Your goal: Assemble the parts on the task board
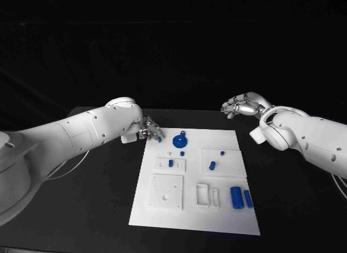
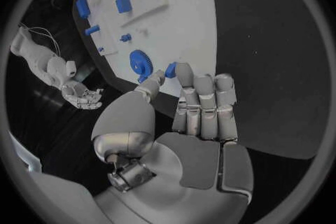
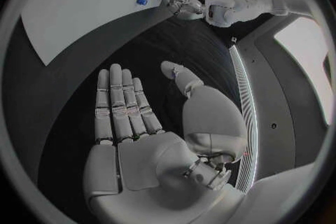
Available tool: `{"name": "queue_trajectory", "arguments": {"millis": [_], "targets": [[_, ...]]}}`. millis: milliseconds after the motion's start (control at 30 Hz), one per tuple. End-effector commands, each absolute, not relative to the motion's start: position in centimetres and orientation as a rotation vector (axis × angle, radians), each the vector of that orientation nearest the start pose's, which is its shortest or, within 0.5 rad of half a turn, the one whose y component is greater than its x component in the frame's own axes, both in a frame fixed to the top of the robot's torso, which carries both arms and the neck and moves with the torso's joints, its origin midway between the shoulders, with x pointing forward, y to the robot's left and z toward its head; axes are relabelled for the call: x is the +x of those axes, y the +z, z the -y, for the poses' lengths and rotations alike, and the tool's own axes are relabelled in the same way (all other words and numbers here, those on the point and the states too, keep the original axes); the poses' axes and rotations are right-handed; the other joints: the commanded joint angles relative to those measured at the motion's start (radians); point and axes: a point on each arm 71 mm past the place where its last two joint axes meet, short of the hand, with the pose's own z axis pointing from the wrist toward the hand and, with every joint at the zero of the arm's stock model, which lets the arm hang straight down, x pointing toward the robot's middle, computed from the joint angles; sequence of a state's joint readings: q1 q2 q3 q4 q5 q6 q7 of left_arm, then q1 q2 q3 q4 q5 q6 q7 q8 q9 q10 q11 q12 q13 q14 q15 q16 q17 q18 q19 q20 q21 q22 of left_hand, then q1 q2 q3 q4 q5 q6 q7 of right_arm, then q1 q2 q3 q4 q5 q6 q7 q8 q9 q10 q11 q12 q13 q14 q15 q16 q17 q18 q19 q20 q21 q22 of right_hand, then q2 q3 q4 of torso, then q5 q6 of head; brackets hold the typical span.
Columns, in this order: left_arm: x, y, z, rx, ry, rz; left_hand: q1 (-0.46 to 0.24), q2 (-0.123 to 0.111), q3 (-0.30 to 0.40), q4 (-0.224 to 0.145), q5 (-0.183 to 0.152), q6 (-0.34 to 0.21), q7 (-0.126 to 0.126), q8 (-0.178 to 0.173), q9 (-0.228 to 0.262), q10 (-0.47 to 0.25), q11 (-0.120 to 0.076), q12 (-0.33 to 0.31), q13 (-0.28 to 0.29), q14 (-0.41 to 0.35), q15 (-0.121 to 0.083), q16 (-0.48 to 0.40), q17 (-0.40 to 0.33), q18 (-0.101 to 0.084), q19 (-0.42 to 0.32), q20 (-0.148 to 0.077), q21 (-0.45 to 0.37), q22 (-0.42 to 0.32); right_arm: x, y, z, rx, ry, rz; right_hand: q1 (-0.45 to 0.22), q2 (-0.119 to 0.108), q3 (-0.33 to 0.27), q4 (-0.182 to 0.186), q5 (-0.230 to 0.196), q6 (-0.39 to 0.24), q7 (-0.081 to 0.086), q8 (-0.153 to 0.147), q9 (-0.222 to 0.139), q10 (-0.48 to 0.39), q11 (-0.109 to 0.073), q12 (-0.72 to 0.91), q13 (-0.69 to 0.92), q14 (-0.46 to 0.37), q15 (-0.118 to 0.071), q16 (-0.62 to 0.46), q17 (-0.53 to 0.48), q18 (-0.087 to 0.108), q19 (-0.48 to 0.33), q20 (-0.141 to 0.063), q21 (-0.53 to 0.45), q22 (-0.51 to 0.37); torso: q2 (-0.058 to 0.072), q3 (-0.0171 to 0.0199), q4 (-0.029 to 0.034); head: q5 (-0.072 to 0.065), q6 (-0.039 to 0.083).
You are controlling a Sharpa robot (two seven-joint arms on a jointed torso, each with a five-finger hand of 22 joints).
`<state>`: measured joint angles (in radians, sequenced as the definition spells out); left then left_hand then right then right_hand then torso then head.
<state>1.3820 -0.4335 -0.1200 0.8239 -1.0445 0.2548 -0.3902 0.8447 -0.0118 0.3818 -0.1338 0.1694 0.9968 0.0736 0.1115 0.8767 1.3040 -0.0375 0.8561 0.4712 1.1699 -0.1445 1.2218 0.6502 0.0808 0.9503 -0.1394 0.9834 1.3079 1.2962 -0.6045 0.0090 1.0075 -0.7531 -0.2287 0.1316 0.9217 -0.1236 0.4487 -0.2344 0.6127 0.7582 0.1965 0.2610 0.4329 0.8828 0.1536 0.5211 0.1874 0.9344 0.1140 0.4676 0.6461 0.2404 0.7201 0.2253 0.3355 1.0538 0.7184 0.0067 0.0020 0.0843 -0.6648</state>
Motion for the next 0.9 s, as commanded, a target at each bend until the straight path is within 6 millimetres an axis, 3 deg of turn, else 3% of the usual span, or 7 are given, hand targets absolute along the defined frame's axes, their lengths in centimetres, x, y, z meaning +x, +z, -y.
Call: {"name": "queue_trajectory", "arguments": {"millis": [33, 300, 600, 900], "targets": [[60.26, -18.23, -20.99, -0.237, -0.263, -2.257, 0.003, 0.017, -0.002, -0.015, 0.004, 0.009, 0.002, -0.001, -0.036, -0.005, 0.0, 0.005, -0.002, -0.005, 0.001, 0.006, -0.002, -0.011, -0.006, -0.094, -0.005, 0.011, 59.04, -14.46, 23.42, 0.478, 0.947, -1.583, 0.011, 0.002, -0.001, -0.001, 0.004, -0.005, 0.03, 0.005, -0.001, -0.005, 0.003, 0.001, -0.002, -0.007, 0.002, -0.004, -0.002, 0.017, -0.008, 0.001, -0.007, 0.001, 0.0, 0.0006, -0.0004, 0.0, -0.002], [60.19, -18.32, -21.15, -0.233, -0.264, -2.275, 0.023, 0.046, -0.001, -0.067, 0.005, 0.026, 0.0, 0.007, -0.046, -0.003, -0.002, 0.008, -0.005, -0.004, 0.0, 0.008, -0.004, -0.013, -0.004, -0.093, -0.007, 0.014, 59.14, -14.49, 23.82, 0.484, 0.938, -1.58, 0.011, 0.003, -0.001, -0.001, 0.004, -0.005, 0.03, 0.005, -0.002, -0.005, 0.003, 0.001, -0.002, -0.007, 0.002, -0.004, -0.002, 0.017, -0.008, 0.001, -0.007, 0.001, 0.001, 0.0005, -0.0002, -0.002, -0.002], [60.25, -18.28, -21.2, -0.236, -0.268, -2.266, 0.032, 0.067, 0.004, -0.092, 0.002, 0.04, -0.002, 0.015, -0.052, 0.004, -0.004, 0.01, -0.008, 0.0, -0.001, 0.012, -0.005, -0.015, 0.0, -0.093, -0.007, 0.015, 59.13, -14.49, 23.69, 0.482, 0.942, -1.582, 0.011, 0.002, -0.001, -0.001, 0.004, -0.005, 0.03, 0.005, -0.002, -0.005, 0.003, 0.002, -0.003, -0.007, 0.002, -0.003, -0.002, 0.017, -0.008, 0.002, -0.007, 0.001, 0.001, 0.0003, -0.0002, -0.002, -0.007], [60.37, -17.95, -21.42, -0.268, -0.3, -2.202, 0.048, 0.111, 0.01, -0.14, 0.005, 0.149, -0.033, 0.08, -0.036, 0.048, -0.032, 0.022, -0.013, 0.034, -0.018, 0.033, -0.002, -0.013, 0.027, -0.1, 0.009, 0.019, 59.14, -14.49, 23.8, 0.484, 0.94, -1.582, 0.009, 0.002, -0.001, 0.0, 0.005, -0.006, 0.03, 0.005, -0.002, -0.005, 0.003, 0.002, -0.003, -0.007, 0.002, -0.003, -0.002, 0.017, -0.008, 0.002, -0.008, 0.002, 0.001, 0.0002, 0.0004, -0.001, -0.011]]}}
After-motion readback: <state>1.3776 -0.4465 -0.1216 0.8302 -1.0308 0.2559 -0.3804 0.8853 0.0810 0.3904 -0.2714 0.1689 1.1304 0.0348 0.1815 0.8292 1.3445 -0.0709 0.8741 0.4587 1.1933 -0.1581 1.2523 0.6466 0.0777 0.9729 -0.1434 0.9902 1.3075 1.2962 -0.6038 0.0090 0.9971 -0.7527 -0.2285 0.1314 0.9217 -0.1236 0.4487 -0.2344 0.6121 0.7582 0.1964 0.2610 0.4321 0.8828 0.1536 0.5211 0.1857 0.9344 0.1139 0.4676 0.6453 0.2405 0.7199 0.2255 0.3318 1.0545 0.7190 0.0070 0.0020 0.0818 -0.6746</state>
